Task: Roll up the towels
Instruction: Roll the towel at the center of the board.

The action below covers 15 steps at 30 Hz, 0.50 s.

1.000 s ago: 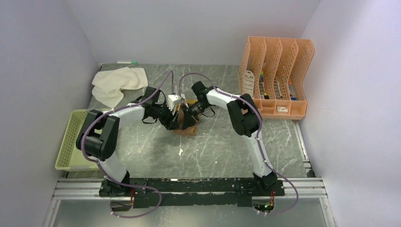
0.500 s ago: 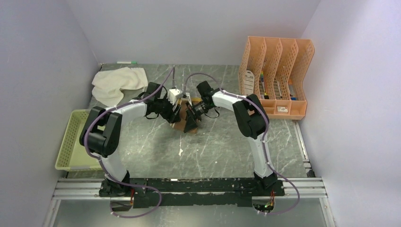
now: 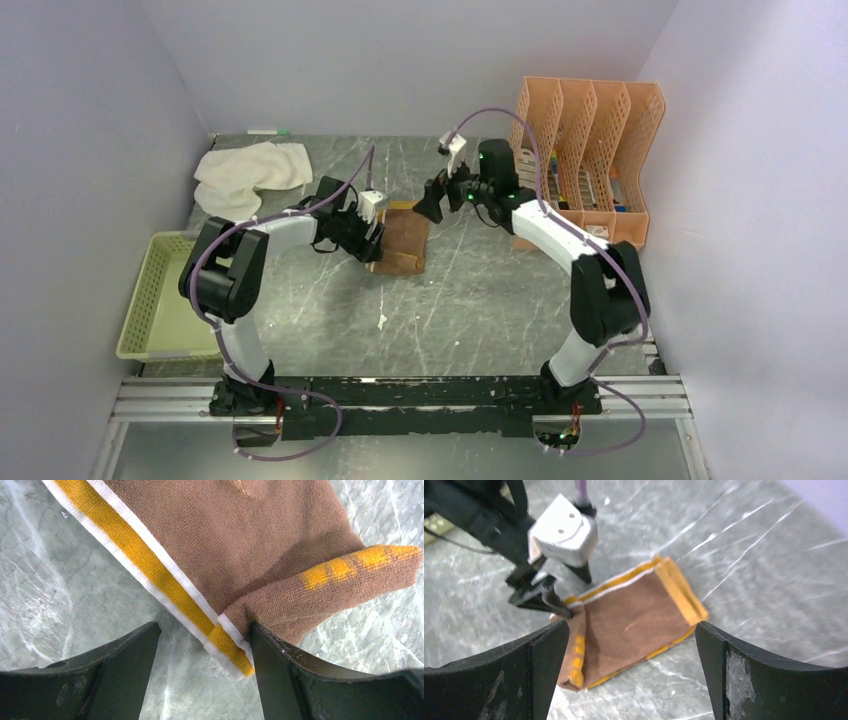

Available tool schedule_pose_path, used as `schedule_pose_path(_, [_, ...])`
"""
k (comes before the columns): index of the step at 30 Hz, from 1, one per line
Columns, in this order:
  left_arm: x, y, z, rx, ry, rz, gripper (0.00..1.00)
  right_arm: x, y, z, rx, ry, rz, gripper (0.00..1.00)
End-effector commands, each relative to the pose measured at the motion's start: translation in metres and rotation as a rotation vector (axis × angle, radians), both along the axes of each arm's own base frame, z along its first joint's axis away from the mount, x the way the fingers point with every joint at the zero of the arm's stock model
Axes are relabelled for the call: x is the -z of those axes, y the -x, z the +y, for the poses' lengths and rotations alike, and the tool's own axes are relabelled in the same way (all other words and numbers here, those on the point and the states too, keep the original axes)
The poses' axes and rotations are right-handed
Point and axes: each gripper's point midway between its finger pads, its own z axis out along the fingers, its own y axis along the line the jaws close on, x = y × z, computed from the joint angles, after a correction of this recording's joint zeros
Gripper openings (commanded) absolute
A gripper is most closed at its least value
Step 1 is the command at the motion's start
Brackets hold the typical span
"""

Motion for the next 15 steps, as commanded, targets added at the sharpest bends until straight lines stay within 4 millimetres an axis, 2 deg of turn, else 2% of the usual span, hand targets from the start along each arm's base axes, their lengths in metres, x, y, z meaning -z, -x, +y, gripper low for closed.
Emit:
schedule_pose_path(1, [0.040,0.033,0.019,-0.041,-0.094,0.184,0.80,-0.038,-0.014,-0.016,0.171,-0.011,-0.086,1.00])
schedule_pose_path(4, [0.042,0.034,0.019,-0.049,-0.094,0.198,0.80,-0.042,0.004,-0.025,0.206,-0.027,-0.163,1.00])
schedule_pose_path(5, [0.043,0.035,0.020,-0.051,-0.097,0.206,0.80,-0.036,0.014,-0.028,0.219,-0.004,-0.211,1.00])
schedule_pose_path(6, [0.044,0.036,0.020,-0.054,-0.101,0.214,0.80,-0.040,0.027,-0.027,0.226,0.018,-0.292,1.00])
schedule_pose_path(10, [0.045,0.037,0.019,-0.056,-0.101,0.231,0.80,-0.028,0.066,-0.017,0.232,0.165,-0.576,1.00])
schedule_pose_path(15, [0.044,0.040,0.015,-0.046,-0.085,0.264,0.81,0.002,0.101,0.010,0.042,0.295,-0.666,1.00])
